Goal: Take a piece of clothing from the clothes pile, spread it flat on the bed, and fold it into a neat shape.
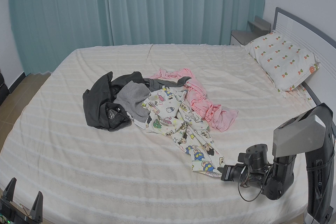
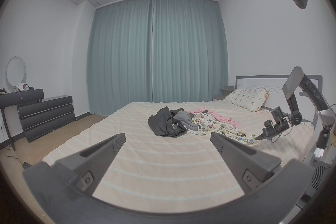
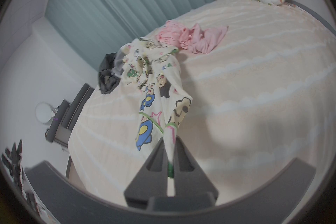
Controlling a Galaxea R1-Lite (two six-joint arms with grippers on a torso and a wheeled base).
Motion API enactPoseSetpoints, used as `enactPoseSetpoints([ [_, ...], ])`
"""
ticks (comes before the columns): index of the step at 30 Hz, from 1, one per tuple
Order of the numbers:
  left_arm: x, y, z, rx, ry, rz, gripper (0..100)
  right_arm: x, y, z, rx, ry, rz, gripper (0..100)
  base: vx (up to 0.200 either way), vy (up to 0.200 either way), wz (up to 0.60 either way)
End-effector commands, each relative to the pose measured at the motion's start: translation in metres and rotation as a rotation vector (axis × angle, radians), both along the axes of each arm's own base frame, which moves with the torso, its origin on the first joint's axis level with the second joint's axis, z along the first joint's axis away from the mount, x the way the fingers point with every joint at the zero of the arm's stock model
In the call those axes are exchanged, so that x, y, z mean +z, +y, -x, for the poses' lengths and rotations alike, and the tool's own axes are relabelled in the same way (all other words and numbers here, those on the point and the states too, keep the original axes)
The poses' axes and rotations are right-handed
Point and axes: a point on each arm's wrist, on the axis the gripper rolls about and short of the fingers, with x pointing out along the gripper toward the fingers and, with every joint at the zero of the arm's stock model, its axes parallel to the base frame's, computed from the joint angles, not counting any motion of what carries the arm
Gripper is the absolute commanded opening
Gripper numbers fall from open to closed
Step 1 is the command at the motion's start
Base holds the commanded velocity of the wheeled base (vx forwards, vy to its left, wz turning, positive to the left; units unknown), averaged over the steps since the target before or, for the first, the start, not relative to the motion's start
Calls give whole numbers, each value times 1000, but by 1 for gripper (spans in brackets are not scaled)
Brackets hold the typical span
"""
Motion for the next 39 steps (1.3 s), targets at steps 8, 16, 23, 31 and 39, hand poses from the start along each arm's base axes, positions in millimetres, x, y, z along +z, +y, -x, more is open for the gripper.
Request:
enactPoseSetpoints([
  [8,-5,0,0,1,0,0,100,-25,-1,6,92,19,48,100,0,0,0],
  [16,-5,0,0,1,0,0,100,-19,4,-34,53,-114,-3,100,0,0,0],
  [23,-5,0,0,1,0,0,100,-25,2,-71,63,-193,86,100,0,0,0],
  [31,-5,0,0,1,0,0,100,-28,3,-97,60,-195,116,100,0,0,0],
  [39,-5,0,0,1,0,0,100,-28,15,-114,100,-181,113,100,0,0,0],
])
